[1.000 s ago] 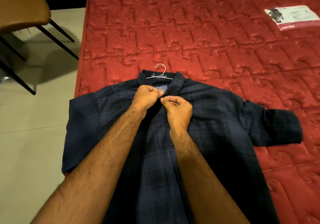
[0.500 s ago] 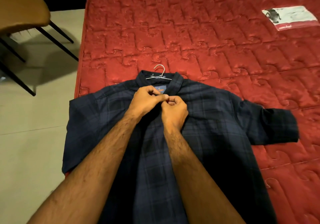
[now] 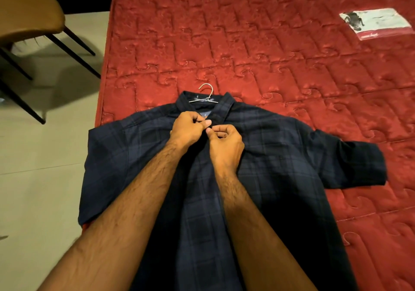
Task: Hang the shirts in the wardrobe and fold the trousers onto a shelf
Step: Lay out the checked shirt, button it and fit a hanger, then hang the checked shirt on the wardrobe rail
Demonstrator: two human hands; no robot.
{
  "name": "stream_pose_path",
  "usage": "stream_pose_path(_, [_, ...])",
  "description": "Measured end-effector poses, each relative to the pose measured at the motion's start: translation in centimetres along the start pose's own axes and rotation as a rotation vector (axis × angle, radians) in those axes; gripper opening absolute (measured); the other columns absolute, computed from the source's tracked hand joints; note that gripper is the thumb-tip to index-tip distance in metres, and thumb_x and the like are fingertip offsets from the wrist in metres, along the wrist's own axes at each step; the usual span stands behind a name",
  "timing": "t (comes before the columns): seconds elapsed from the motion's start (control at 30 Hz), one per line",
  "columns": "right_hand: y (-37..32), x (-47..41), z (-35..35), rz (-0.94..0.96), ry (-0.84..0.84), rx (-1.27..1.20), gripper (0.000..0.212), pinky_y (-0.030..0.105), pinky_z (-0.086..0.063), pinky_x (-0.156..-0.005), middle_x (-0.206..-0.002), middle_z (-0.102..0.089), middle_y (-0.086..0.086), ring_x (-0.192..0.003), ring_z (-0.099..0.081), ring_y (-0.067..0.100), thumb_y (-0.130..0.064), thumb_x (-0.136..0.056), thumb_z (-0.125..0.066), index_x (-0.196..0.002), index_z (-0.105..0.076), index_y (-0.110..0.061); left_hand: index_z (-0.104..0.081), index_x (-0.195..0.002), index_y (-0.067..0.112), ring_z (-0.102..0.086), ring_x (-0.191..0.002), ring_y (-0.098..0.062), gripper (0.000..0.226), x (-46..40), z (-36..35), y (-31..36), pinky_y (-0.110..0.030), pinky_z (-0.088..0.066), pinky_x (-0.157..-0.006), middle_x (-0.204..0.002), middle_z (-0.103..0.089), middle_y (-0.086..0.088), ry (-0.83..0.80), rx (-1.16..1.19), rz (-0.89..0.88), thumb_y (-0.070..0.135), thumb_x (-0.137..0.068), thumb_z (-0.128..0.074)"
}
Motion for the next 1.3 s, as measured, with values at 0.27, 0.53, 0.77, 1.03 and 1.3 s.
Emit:
stream_pose_path(0.27, [0.1,-0.8,1.1,-0.006,0.029,0.095,0.015,0.031,-0.042,-0.066,-0.073,-0.065,-0.012,-0.076,-0.064,0.015,-0.026,-0.084,-0.072,-0.083,-0.058,-0.023,-0.069,-0.081,0.006,-0.042,-0.057,-0.008,0.021,-0.8,-0.4,0.7,-0.026,-0.035,-0.063,-0.063,-0.052,0.004,-0.133,-0.054,-0.068,0.024,-0.092,-0.071])
stream_pose_path(0.53, [-3.8,-6.3,7.4,0.453,-0.01,0.263,0.021,0.044,-0.05,-0.078,-0.096,-0.063,0.007,-0.087,-0.06,0.024,-0.017,-0.088,-0.061,-0.109,-0.063,-0.016,-0.054,-0.124,0.022,-0.053,-0.108,-0.026,0.044,0.3,7.2,1.5,-0.052,-0.051,-0.086,-0.122,-0.049,-0.009,0.226,-0.394,-0.419,0.008,-0.085,-0.068])
stream_pose_path(0.77, [-3.9,-9.2,3.4,0.481,-0.399,0.868,0.038,0.048,-0.035,-0.099,-0.125,-0.054,0.012,-0.124,-0.05,0.032,-0.036,-0.094,-0.062,-0.127,-0.057,-0.017,-0.054,-0.114,0.01,-0.052,-0.115,-0.038,0.03,0.4,8.3,1.1,-0.052,-0.039,-0.091,-0.119,-0.055,-0.014,0.187,-0.852,-0.35,0.031,-0.094,-0.062])
stream_pose_path(1.03, [-12.8,-3.5,4.9,0.872,-0.351,0.593,0.011,0.05,-0.049,-0.082,-0.097,-0.056,0.001,-0.098,-0.058,0.028,-0.029,-0.087,-0.056,-0.097,-0.057,-0.026,-0.053,-0.096,0.01,-0.058,-0.098,-0.034,0.019,5.1,12.7,5.1,-0.044,-0.043,-0.078,-0.101,-0.059,-0.013,0.14,-0.564,-0.64,0.026,-0.094,-0.064])
stream_pose_path(1.3, [-38.4,12.2,2.8,0.953,-0.239,0.526,0.021,0.033,-0.048,-0.085,-0.094,-0.066,0.0,-0.092,-0.061,0.017,-0.003,-0.081,-0.067,-0.094,-0.07,-0.019,-0.054,-0.088,0.019,-0.058,-0.087,-0.025,0.016,15.6,41.7,7.9,-0.036,-0.039,-0.067,-0.092,-0.063,-0.001,0.327,-0.297,-0.59,0.023,-0.091,-0.069])
Point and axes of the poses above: each hand's wrist, its own x-axis away from the middle knuckle, its own z-axis out of the back of the hand, y = z × x, the point moved 8 cm from there along -x, towards the middle knuckle
